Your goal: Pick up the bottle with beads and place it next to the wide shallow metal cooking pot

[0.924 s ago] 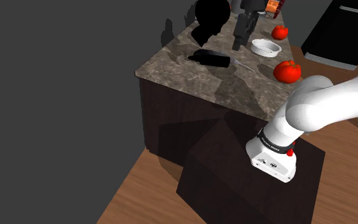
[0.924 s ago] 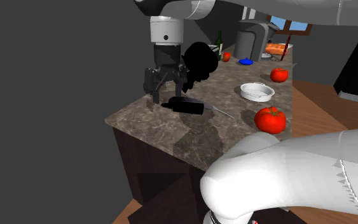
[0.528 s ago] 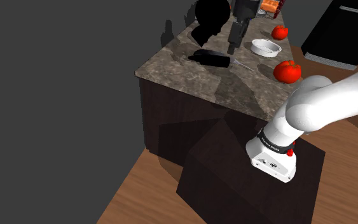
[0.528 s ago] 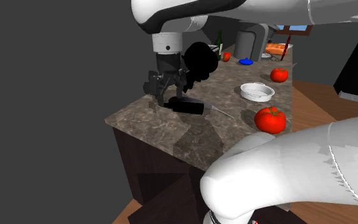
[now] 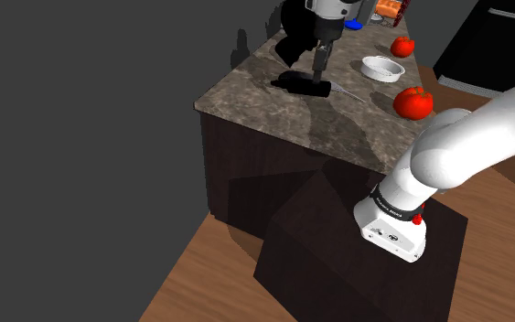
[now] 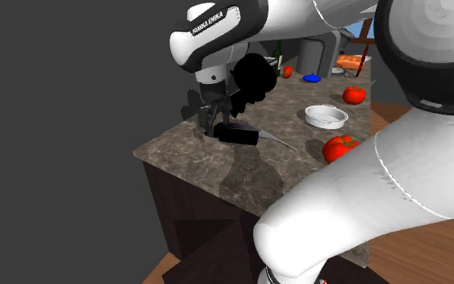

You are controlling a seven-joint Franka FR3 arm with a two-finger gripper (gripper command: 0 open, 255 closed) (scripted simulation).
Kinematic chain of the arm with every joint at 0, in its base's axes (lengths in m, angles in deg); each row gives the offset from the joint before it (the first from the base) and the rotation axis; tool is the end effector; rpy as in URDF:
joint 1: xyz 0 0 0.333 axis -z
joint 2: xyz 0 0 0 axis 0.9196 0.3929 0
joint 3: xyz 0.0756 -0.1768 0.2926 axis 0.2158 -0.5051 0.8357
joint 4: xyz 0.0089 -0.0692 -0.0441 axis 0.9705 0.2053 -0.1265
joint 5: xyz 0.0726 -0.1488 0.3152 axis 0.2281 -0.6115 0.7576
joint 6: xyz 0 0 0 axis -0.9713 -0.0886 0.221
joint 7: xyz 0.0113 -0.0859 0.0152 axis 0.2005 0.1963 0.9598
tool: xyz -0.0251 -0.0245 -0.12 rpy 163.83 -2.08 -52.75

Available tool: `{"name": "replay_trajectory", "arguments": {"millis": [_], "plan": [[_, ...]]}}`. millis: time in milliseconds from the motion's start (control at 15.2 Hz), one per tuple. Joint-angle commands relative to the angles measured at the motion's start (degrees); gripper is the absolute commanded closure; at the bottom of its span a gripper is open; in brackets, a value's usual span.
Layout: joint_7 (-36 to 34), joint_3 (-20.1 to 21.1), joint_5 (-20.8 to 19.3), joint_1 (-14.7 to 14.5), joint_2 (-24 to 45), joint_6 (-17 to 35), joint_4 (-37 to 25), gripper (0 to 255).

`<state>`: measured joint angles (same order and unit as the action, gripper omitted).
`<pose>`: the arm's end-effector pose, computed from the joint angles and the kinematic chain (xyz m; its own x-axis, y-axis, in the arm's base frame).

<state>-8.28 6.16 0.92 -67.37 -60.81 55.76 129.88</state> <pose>0.3387 -0.0579 0.5073 0.9407 0.3212 -0.1094 0.3260 -0.9449 0.0291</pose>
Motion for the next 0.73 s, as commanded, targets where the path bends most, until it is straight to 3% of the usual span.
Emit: {"name": "replay_trajectory", "arguments": {"millis": [0,660], "plan": [[2.25,-0.68,-1.72,0.04,3.93,3.41,-0.97,0],[11.96,-3.26,-8.74,0.82,23.92,16.85,-10.56,0]]}}
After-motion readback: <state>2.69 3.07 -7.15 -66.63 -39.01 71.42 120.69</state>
